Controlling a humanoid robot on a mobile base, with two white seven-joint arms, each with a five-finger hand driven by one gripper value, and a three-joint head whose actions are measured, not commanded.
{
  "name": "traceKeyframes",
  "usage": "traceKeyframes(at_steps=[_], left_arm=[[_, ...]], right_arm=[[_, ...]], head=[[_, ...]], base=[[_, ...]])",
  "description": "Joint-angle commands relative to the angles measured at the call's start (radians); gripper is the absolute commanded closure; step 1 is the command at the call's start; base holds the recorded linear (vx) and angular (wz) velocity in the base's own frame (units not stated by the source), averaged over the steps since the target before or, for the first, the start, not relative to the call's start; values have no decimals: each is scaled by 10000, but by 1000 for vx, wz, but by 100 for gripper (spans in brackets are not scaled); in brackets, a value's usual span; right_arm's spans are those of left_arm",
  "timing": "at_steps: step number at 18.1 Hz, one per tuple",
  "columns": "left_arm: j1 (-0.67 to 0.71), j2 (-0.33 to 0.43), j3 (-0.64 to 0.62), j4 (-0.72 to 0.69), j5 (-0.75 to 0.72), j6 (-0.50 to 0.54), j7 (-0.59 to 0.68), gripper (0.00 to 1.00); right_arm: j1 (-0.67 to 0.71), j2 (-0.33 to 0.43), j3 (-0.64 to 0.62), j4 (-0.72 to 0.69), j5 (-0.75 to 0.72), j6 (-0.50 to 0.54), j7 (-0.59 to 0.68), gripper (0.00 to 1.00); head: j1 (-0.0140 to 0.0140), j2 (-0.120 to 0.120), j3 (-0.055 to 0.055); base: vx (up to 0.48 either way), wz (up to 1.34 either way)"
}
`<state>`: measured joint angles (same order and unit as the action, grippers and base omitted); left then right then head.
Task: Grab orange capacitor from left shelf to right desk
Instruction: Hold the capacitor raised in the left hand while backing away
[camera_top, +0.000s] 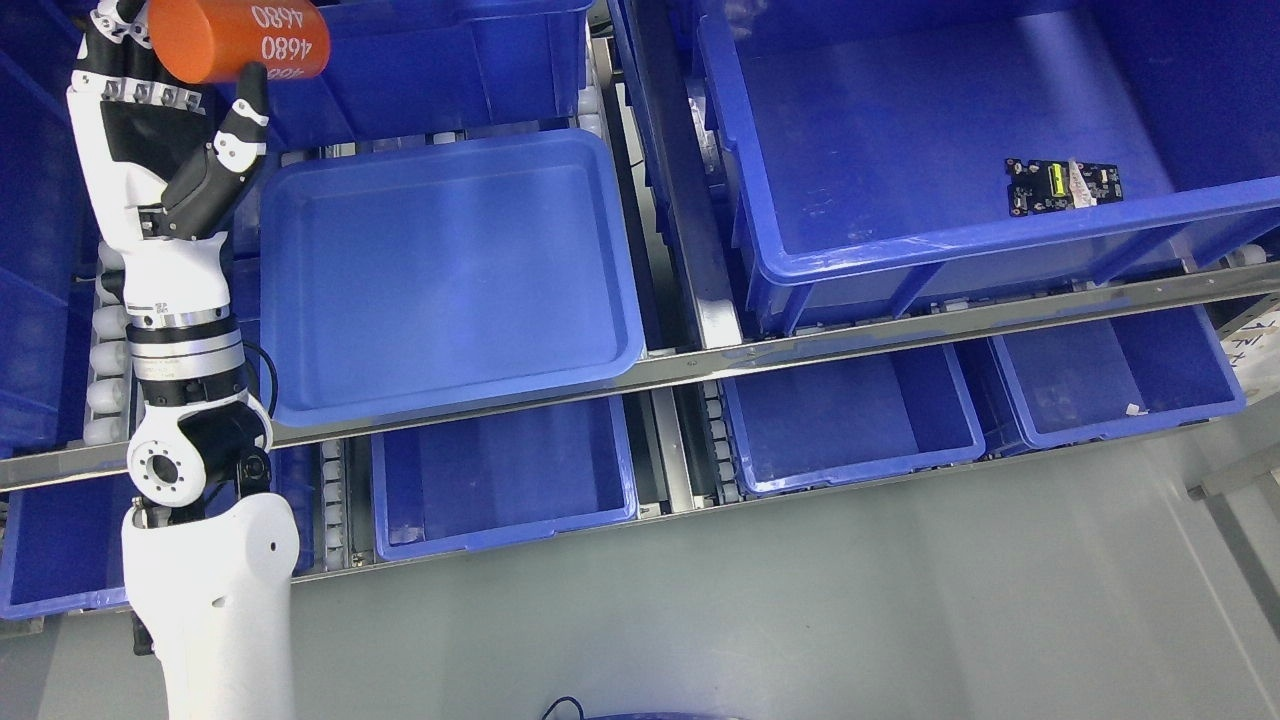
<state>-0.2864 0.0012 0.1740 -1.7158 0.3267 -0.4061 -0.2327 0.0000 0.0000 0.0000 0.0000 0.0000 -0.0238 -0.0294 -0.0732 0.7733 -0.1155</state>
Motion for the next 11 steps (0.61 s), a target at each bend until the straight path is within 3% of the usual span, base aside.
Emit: traceKeyframes(at_steps=[1,11], left_arm=[[27,163,162,-69,0,11,56,86],[11,163,224,-69,0,88,87,86]], right_arm=[[199,-175,-123,-175,46,-7,3,0],[199,-175,-123,-175,46,-7,3,0]], head=[[0,0,0],[0,0,0]], base=[[0,0],[-4,-24]])
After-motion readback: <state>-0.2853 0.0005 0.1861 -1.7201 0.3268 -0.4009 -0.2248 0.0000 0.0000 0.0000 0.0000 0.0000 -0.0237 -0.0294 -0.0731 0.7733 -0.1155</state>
